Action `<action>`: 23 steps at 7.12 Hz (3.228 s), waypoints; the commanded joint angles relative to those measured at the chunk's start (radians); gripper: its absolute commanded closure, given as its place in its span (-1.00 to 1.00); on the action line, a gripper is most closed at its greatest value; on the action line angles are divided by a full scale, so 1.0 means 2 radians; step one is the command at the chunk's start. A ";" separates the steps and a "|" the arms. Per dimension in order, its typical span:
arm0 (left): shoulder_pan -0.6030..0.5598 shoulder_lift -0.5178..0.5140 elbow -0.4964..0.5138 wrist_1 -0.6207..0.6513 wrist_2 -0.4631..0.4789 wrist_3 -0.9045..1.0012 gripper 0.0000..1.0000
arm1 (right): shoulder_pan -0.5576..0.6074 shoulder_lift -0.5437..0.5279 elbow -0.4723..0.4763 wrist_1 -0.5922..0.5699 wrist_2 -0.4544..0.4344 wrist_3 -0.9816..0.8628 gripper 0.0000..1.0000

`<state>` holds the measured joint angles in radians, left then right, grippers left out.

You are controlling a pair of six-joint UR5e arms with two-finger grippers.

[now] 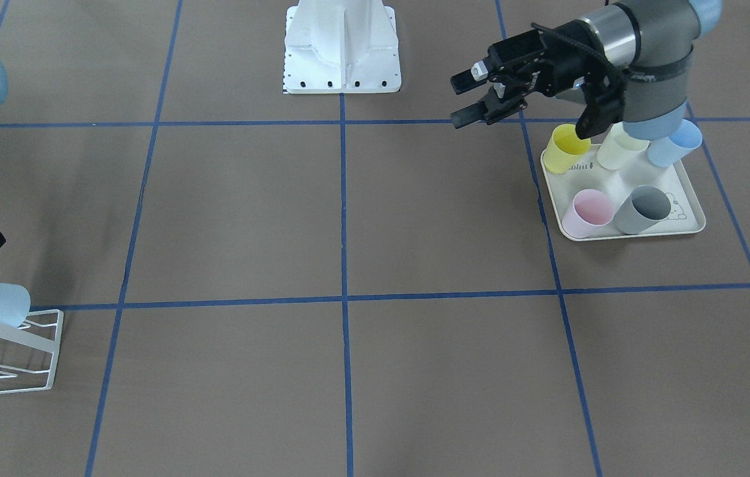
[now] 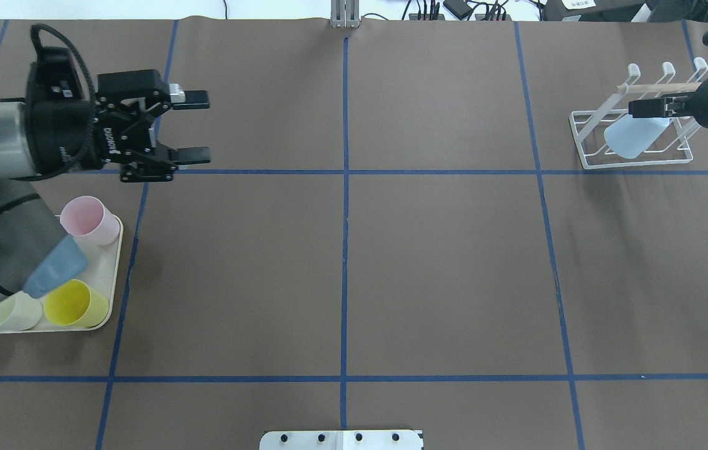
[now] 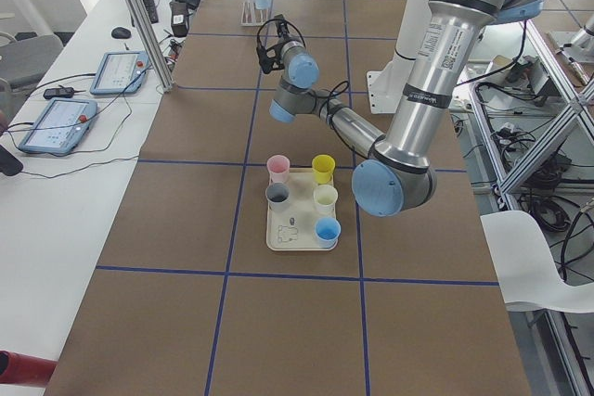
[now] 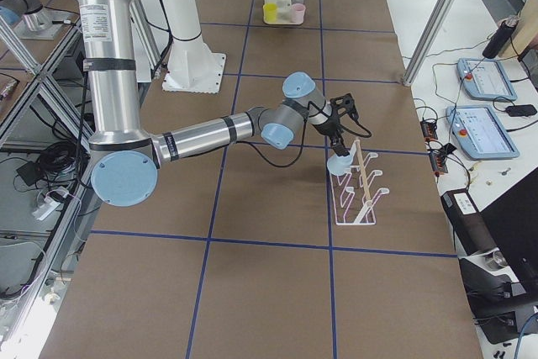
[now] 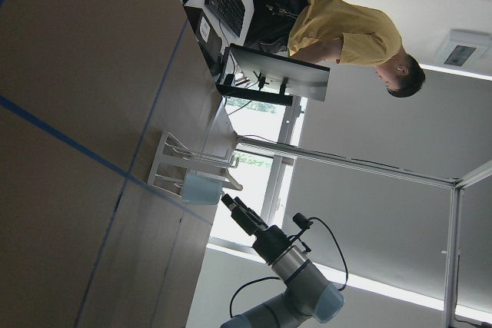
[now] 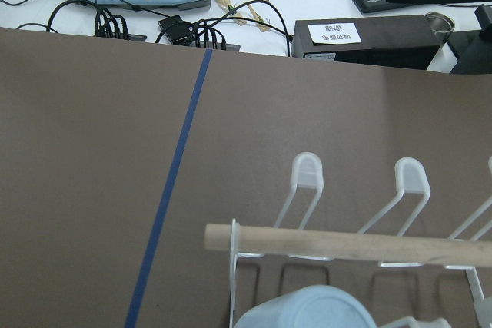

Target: Transfer IKEA cup to right arm and place on rack

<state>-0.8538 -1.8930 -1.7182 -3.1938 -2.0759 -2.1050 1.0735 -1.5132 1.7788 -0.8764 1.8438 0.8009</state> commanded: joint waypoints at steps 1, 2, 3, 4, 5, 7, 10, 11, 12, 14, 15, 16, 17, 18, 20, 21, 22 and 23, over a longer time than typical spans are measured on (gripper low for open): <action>-0.098 0.071 -0.003 0.009 -0.101 0.109 -0.98 | -0.001 -0.013 0.030 -0.001 0.028 0.060 -0.97; -0.122 0.128 0.002 0.011 -0.119 0.217 -0.99 | -0.001 -0.014 0.029 -0.001 0.027 0.061 -0.98; -0.150 0.175 0.002 0.044 -0.121 0.339 -0.99 | -0.001 -0.014 0.029 -0.001 0.027 0.061 -0.98; -0.185 0.197 -0.003 0.097 -0.137 0.423 -0.99 | -0.001 -0.015 0.030 -0.001 0.027 0.061 -0.98; -0.192 0.260 0.001 0.103 -0.133 0.515 -0.99 | -0.002 -0.015 0.029 -0.001 0.027 0.061 -0.98; -0.213 0.320 0.000 0.172 -0.084 0.681 -0.98 | -0.003 -0.015 0.028 -0.001 0.025 0.061 -0.98; -0.188 0.329 -0.062 0.362 -0.001 0.762 -0.99 | -0.008 -0.017 0.029 0.000 0.024 0.061 -0.98; -0.187 0.342 -0.083 0.382 -0.006 0.756 -0.99 | -0.011 -0.017 0.029 0.000 0.023 0.061 -0.98; -0.185 0.363 -0.087 0.364 -0.029 0.758 -0.99 | -0.011 -0.017 0.028 0.000 0.024 0.061 -0.98; -0.175 0.381 -0.083 0.336 -0.041 0.756 -0.99 | -0.013 -0.016 0.029 -0.001 0.028 0.061 -0.98; -0.140 0.380 -0.075 0.337 -0.040 0.737 -0.99 | -0.014 -0.016 0.029 -0.001 0.028 0.061 -0.98; -0.107 0.380 -0.073 0.337 -0.040 0.697 -0.99 | -0.014 -0.015 0.029 -0.001 0.028 0.061 -0.98; -0.077 0.380 -0.050 0.336 -0.034 0.694 -0.98 | -0.014 -0.014 0.029 -0.001 0.027 0.061 -0.98; -0.075 0.380 -0.035 0.334 -0.034 0.698 -0.96 | -0.015 -0.015 0.029 -0.001 0.026 0.061 -0.98; -0.075 0.381 -0.012 0.334 -0.034 0.699 -0.95 | -0.016 -0.016 0.029 -0.001 0.026 0.061 -0.98; -0.075 0.382 -0.009 0.335 -0.034 0.698 -0.95 | -0.016 -0.016 0.029 -0.001 0.026 0.061 -0.98; -0.075 0.381 0.001 0.334 -0.035 0.697 -0.91 | -0.017 -0.016 0.029 -0.001 0.026 0.061 -0.98; -0.074 0.381 0.005 0.334 -0.039 0.698 -0.86 | -0.017 -0.016 0.029 -0.001 0.026 0.062 -0.98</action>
<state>-1.0029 -1.1301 -1.7221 -2.5250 -2.1474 -0.7091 1.0407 -1.5447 1.8377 -0.8774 1.8960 0.9238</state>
